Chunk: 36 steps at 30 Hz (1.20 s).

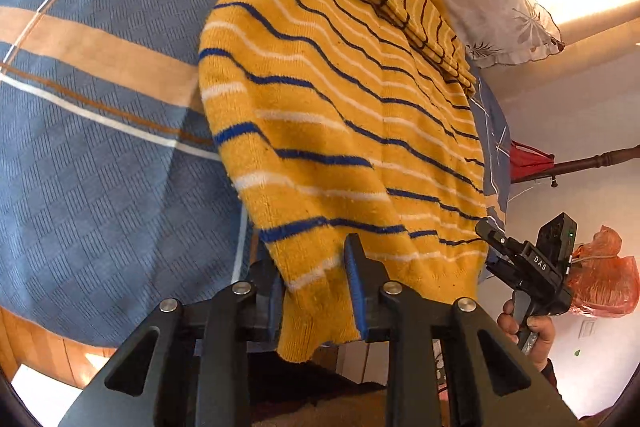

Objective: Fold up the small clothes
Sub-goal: 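Grasp the hem with both grippers and fold it up toward the collar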

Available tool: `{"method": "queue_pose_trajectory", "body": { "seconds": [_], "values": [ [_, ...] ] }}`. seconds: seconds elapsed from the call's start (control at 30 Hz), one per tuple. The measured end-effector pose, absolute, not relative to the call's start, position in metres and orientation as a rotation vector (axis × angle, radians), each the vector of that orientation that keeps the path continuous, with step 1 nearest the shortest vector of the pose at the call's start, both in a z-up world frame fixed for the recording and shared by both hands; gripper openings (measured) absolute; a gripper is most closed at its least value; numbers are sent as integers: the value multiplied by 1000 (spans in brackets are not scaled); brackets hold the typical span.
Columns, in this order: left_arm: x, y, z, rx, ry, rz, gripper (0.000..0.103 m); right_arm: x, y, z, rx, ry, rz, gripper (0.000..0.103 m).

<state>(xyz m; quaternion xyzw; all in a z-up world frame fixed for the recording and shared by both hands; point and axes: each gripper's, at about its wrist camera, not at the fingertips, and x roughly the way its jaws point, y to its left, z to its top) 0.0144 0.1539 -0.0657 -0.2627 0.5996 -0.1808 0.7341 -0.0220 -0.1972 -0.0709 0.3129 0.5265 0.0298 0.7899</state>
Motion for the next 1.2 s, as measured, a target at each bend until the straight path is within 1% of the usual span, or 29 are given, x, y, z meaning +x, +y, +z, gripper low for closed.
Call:
{"method": "queue_pose_trajectory", "body": {
  "seconds": [0.17,0.2,0.23,0.27,0.33,0.4,0.43,0.47,0.5,0.53,0.57,0.6,0.63,0.87,1.03,1.2],
  "values": [
    [2,141,-66,-574,1298,-377,25,-31,-185,-74,660,1121,162,71],
    [2,139,-66,-565,1293,-365,27,-32,-185,-74,663,1114,166,71],
    [3,137,-66,-561,1289,-350,32,-33,-187,-75,675,1107,171,71],
    [4,135,-67,-572,1281,-342,36,-34,-188,-75,690,1100,174,71],
    [5,130,-67,-593,1262,-328,50,-36,-188,-76,694,1087,177,71],
    [6,123,-64,-565,1251,-303,51,-37,-183,-75,655,1073,171,71],
    [6,119,-63,-536,1251,-286,51,-37,-180,-73,633,1070,166,71],
    [7,116,-62,-507,1252,-270,44,-37,-174,-72,595,1067,160,71],
    [7,113,-62,-477,1257,-249,12,-37,-173,-72,568,1066,157,69],
    [9,113,-61,-461,1268,-238,8,-36,-170,-71,536,1067,151,64],
    [7,117,-60,-483,1258,-230,8,-34,-169,-71,515,1077,157,33],
    [5,121,-57,-501,1246,-225,8,-31,-169,-74,516,1105,190,12],
    [3,124,-54,-502,1237,-217,8,-27,-171,-77,543,1128,225,12],
    [-28,141,-26,-526,1194,-226,8,-45,-181,-58,624,1097,374,11],
    [-53,141,-16,-518,1212,-220,8,-69,-188,-56,721,1115,477,11],
    [-65,154,-26,-588,1265,-198,8,-95,-191,-65,722,1179,534,11]
  ]
}}
